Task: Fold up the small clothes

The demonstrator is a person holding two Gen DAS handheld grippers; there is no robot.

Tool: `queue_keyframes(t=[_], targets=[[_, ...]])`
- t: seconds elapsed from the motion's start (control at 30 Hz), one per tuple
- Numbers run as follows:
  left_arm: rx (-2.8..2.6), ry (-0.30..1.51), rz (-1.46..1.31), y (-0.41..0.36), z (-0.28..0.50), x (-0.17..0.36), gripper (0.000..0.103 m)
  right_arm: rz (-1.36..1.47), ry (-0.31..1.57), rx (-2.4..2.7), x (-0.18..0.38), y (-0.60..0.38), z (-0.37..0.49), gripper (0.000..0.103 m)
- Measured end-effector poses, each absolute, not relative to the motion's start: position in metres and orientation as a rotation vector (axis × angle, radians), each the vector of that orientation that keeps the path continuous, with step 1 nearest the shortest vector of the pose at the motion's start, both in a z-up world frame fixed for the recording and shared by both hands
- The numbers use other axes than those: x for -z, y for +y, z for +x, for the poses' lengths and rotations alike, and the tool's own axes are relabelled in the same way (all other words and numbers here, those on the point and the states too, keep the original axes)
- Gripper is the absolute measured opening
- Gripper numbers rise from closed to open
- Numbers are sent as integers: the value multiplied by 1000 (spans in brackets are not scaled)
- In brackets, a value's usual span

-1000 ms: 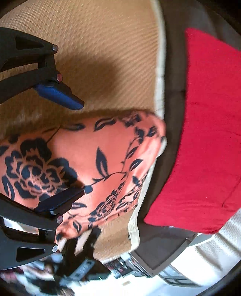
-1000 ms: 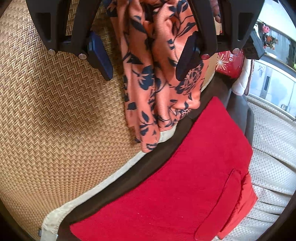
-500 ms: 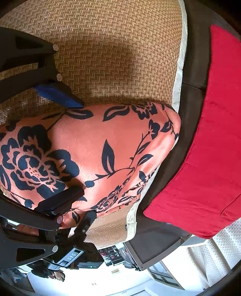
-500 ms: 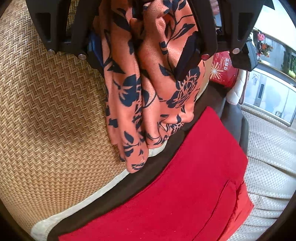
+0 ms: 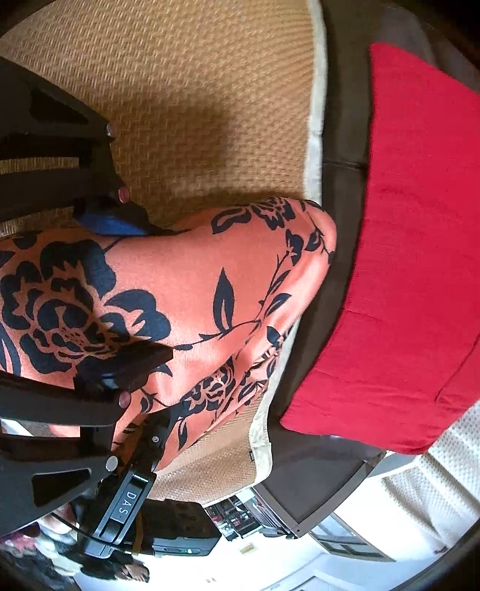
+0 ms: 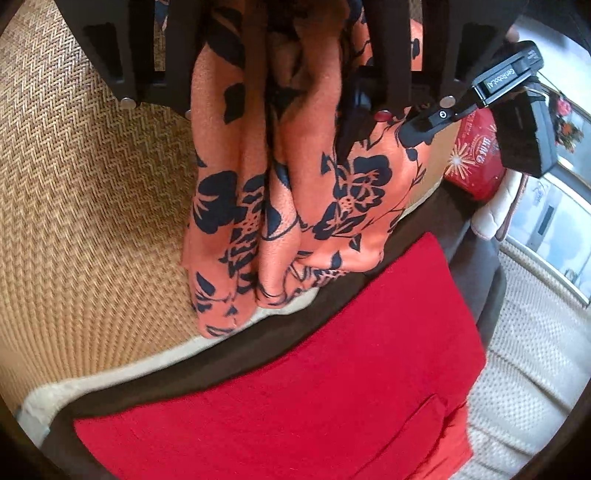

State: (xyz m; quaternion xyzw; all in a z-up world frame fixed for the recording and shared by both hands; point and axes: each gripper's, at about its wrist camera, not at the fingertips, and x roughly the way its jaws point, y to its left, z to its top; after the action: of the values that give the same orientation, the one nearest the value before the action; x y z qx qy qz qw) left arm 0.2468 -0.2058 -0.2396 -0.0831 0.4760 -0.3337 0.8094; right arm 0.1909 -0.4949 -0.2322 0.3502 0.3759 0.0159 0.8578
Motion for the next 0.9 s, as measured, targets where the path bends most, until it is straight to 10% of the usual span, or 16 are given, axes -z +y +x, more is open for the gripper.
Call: queue_keyframes(t=[0.5,0.9], targets=[[632,1006,-133,-147,209,224,55,592,792,-118,208,-411,189,48],[446,859,20,-136,175,191,74,585,756,32,192,-422,142,58]])
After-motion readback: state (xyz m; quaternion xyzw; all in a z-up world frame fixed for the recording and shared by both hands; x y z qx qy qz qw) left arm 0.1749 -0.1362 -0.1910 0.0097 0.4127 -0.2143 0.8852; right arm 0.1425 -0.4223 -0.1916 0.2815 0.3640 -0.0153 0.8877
